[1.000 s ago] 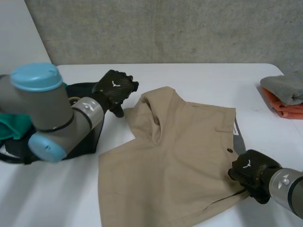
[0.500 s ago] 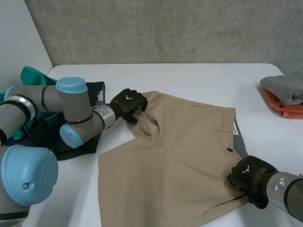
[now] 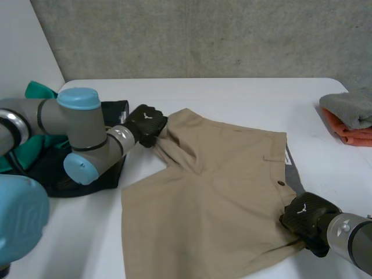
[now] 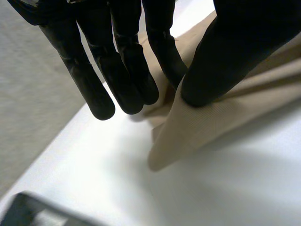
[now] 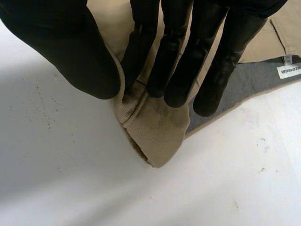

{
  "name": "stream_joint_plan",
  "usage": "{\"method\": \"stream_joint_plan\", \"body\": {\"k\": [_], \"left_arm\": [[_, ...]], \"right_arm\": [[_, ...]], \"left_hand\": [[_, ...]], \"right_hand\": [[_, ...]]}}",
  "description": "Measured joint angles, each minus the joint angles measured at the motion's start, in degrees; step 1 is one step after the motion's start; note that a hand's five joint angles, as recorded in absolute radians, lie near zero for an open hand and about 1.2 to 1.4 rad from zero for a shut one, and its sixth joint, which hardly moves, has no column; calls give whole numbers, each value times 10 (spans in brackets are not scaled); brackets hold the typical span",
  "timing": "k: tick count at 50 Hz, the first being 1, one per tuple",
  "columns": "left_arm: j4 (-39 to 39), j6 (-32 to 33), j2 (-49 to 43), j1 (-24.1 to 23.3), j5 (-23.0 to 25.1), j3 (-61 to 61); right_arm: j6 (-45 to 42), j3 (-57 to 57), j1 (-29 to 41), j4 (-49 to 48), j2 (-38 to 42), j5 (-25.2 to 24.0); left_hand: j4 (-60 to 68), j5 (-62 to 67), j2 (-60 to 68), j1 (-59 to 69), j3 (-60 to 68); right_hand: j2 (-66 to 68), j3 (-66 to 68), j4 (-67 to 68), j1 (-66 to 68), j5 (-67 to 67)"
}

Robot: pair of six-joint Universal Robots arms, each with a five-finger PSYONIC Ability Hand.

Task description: Fold the laundry.

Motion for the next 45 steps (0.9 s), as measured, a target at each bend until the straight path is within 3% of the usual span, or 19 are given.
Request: {"method": "stream_joint_plan", "body": {"k": [9, 21, 28, 32, 33, 35, 36, 37, 43, 45], "left_arm": [[66, 65, 80, -1, -83, -124], [78, 68, 95, -10, -114, -195], [66, 67, 113, -30, -190, -224], [63, 65, 122, -39, -207, -229], [63, 63, 125, -40, -209, -230], [63, 60, 134, -43, -210, -232], [63, 60, 134, -43, -210, -232], [63, 52, 154, -46, -210, -237], [63, 25, 195, -47, -209, -252], [62, -41, 273, -50, -207, -295]], "right_arm": [[10, 0, 6, -4, 0, -2], [30, 0, 5, -15, 1, -3], [31, 0, 2, -21, 0, -3], [32, -1, 4, -28, 0, -3], [32, -1, 4, -29, 0, -3], [34, -1, 5, -37, 0, -3], [34, -1, 5, -37, 0, -3], [34, -1, 5, -38, 0, -3], [56, -5, 7, -60, 0, -3], [94, -13, 8, -74, -1, -5]], "left_hand": [[2, 0, 0, 0, 0], [2, 0, 0, 0, 0], [2, 0, 0, 0, 0], [-11, -4, -10, -6, -8], [-44, -32, -42, -30, -39], [-209, -193, -218, -202, -201], [-209, -193, -218, -202, -201], [-374, -358, -374, -358, -368], [-418, -402, -412, -369, -407], [-425, -408, -417, -369, -412]], "right_hand": [[0, 0, 0, 0, 0], [0, 0, 0, 0, 0], [0, 0, 0, 0, 0], [0, 0, 0, 0, 0], [0, 0, 0, 0, 0], [0, 0, 0, 0, 0], [0, 0, 0, 0, 0], [0, 0, 0, 0, 0], [0, 0, 0, 0, 0], [0, 0, 0, 0, 0]]}}
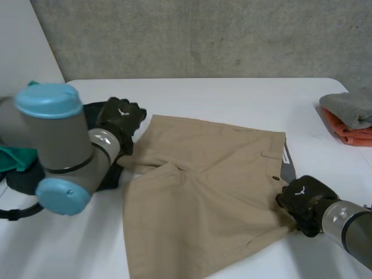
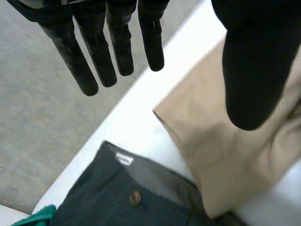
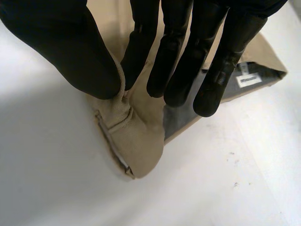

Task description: Fold the laundry.

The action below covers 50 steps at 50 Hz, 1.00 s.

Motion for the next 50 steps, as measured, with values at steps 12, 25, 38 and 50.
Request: {"method": "stream_joint_plan", "body": {"k": [12, 25, 38, 50], "left_arm": [[-50, -131, 184, -56, 1, -235], [-72, -216, 187, -151, 2, -356], [-66, -224, 166, -170, 0, -354], [-51, -221, 138, -192, -4, -348]], "right_arm": [[133, -41, -1, -28, 9, -10], [166, -44, -2, -54, 26, -22], [203, -38, -4, -87, 26, -15], [208, -38, -5, -94, 27, -13]], "left_hand": [[0, 0, 0, 0, 0], [0, 0, 0, 0, 0], [28, 29, 20, 14, 19], [123, 122, 116, 114, 114]], "right_hand": [[0, 0, 0, 0, 0], [0, 0, 0, 0, 0], [0, 0, 0, 0, 0], [0, 0, 0, 0, 0]]}}
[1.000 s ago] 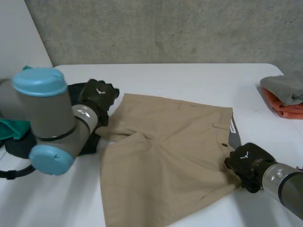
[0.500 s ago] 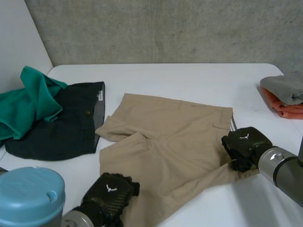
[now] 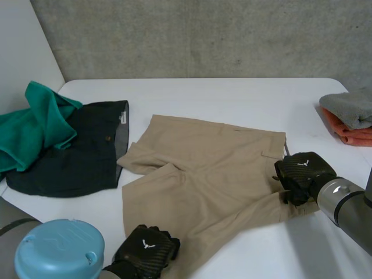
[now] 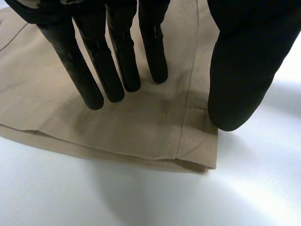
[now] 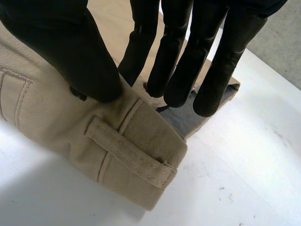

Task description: Fold the laundry.

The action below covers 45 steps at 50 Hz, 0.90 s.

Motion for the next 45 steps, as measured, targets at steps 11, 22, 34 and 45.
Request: {"method": "stream_joint_plan", "body": {"k": [11, 22, 34, 45], "left_arm": [[14, 4, -22, -7, -22, 7], [24, 66, -23, 13, -36, 91], [171, 310, -182, 130, -31, 344], [287, 390, -375, 158, 0, 560]], "right_arm": [[2, -1, -1, -8, 0, 2], [-44, -20, 4, 14, -13, 3], [-144, -140, 33, -73, 67, 10], [-173, -309, 55, -238, 253, 47]], "left_hand": [[291, 277, 298, 247, 288], [301, 295, 302, 256, 298], [304, 295, 303, 256, 299], [304, 295, 304, 256, 300]], "right_hand": [[0, 0, 0, 0, 0], [0, 0, 0, 0, 0], [0, 0, 0, 0, 0], [0, 0, 0, 0, 2]]}}
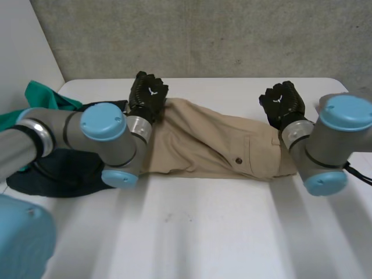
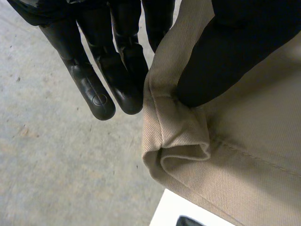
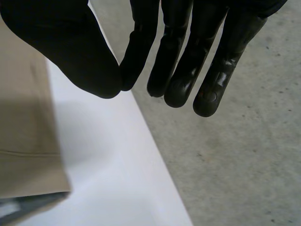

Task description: Fold the laundry.

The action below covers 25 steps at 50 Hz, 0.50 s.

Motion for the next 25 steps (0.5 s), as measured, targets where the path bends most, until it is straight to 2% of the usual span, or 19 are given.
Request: {"method": "stream_joint_plan", "body": {"k": [2, 3, 4, 7, 11, 16, 17, 18, 20, 25], "left_arm": [[11, 2, -44, 3, 19, 45], [12, 2, -53, 3, 24, 52], [13, 2, -59, 2, 28, 55], [15, 0, -58, 0, 35, 42], [16, -3, -36, -3, 38, 9], [18, -9, -1, -6, 38, -27], [19, -11, 8, -5, 37, -34], [19, -11, 8, -5, 37, -34], [19, -14, 20, -4, 37, -42], [19, -15, 26, -3, 36, -42]], "right_arm": [[-11, -42, 2, -26, 45, 18], [-12, -50, 2, -29, 53, 24], [-11, -58, 2, -32, 60, 31], [9, -69, 0, -19, 51, 45], [54, -74, -5, 27, 14, 51], [133, -92, -20, 148, -58, 41], [167, -103, -29, 209, -84, 33], [167, -103, -29, 209, -84, 33], [216, -120, -42, 301, -115, 16], [270, -136, -52, 394, -129, -10]], "left_hand": [[0, 0, 0, 0, 0], [0, 0, 0, 0, 0], [0, 0, 0, 0, 0], [0, 0, 0, 0, 0], [0, 0, 0, 0, 0], [0, 0, 0, 0, 0], [0, 0, 0, 0, 0], [0, 0, 0, 0, 0], [0, 0, 0, 0, 0], [0, 0, 0, 0, 0]], "right_hand": [[0, 0, 0, 0, 0], [-151, -145, -147, -131, -128], [-221, -224, -227, -200, -207], [-376, -382, -382, -310, -374], [-392, -407, -409, -322, -403], [-392, -407, -410, -322, -407], [-392, -407, -410, -322, -407], [-392, -407, -410, -322, -407], [-392, -407, -410, -322, -407], [-392, -407, -410, -322, -407]]}}
